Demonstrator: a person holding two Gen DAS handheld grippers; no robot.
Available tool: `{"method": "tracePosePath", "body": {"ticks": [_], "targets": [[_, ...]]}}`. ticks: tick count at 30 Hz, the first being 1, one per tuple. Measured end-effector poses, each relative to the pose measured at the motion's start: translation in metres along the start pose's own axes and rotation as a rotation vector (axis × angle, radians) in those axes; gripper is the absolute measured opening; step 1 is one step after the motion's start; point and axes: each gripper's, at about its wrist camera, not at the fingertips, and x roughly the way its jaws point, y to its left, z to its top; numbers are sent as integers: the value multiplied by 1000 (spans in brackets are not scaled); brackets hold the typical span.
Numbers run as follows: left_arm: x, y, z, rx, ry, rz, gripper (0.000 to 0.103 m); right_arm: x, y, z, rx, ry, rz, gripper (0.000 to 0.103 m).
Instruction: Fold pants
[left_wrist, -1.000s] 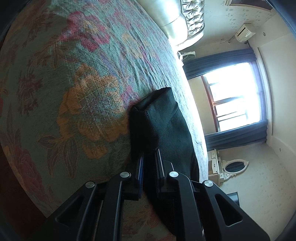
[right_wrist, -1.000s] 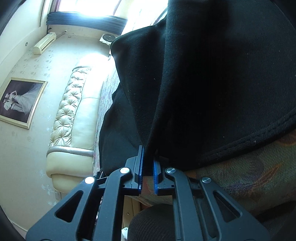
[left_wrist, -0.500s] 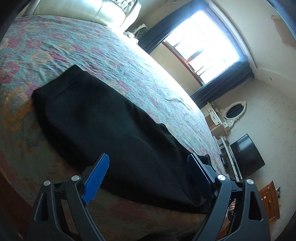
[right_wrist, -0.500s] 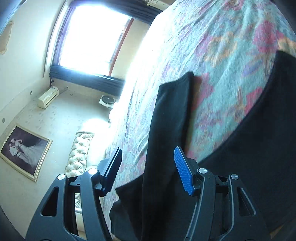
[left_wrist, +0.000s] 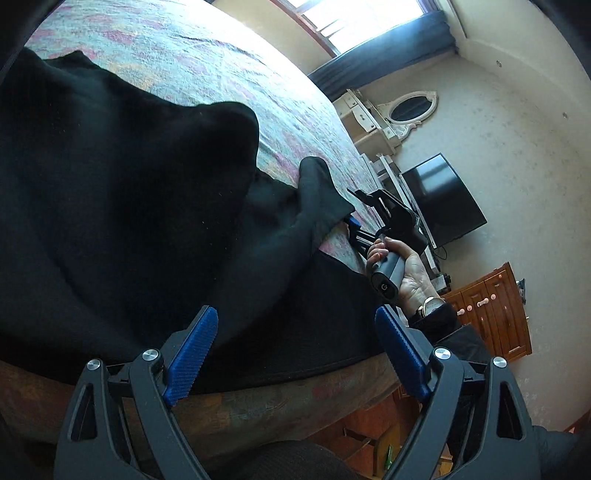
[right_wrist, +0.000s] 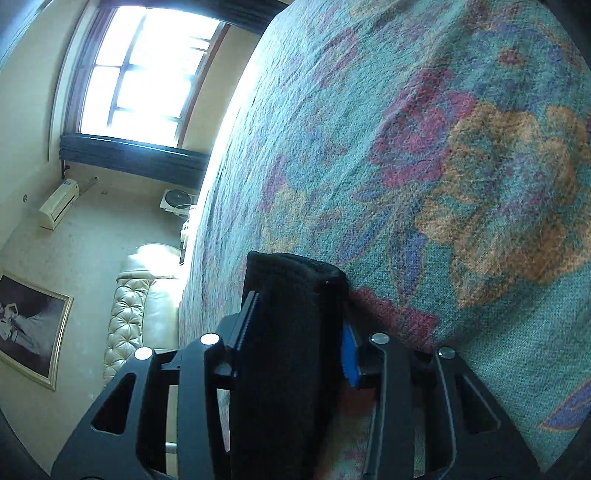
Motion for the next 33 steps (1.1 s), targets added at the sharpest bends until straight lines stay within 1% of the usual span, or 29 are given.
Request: {"method": "tracePosePath", "body": {"ticks": [1, 3, 5, 6, 7, 9, 12, 15, 16, 17, 18, 20, 24, 26, 28, 33], "targets": [[7, 1, -3, -24, -11, 11, 86, 4, -5, -1, 9, 25, -8, 6], [13, 0, -5, -48, -59, 37, 86, 5, -9, -3, 3, 22, 10, 5], [14, -8, -7, -66, -124, 61, 86, -1, -5, -9, -26, 13, 5, 5], [14, -10, -3, -87, -152, 68, 86, -4, -3, -10, -35, 10, 11, 5], [13, -11, -4, -117, -173, 70, 86, -12, -2, -14, -34, 3, 23, 5], [13, -13, -10, -170, -203, 37, 86, -27, 0, -14, -41, -4, 46, 5], [14, -14, -14, -207, -197, -15, 86, -53, 9, -15, -55, -19, 71, 5], [29, -12, -19, -246, -160, -21, 86, -77, 16, -16, -58, -36, 120, 5], [32, -8, -21, -266, -150, -23, 86, -89, 19, -16, -61, -43, 142, 5], [33, -5, -23, -288, -145, -22, 86, -109, 14, -17, -73, -51, 160, 5], [33, -1, -24, -303, -151, -21, 86, -120, 18, -18, -88, -58, 172, 5], [32, 1, -22, -317, -193, -21, 86, -145, 18, -21, -107, -70, 191, 5], [32, 6, -17, -368, -254, -15, 86, -181, 14, -28, -120, -81, 215, 5], [32, 9, -15, -392, -268, -1, 86, -197, 12, -34, -115, -92, 228, 5], [30, 12, -13, -425, -281, -5, 86, -210, 7, -38, -115, -97, 235, 5], [21, 23, -12, -565, -280, -49, 86, -223, 1, -49, -89, -108, 255, 5]]}}
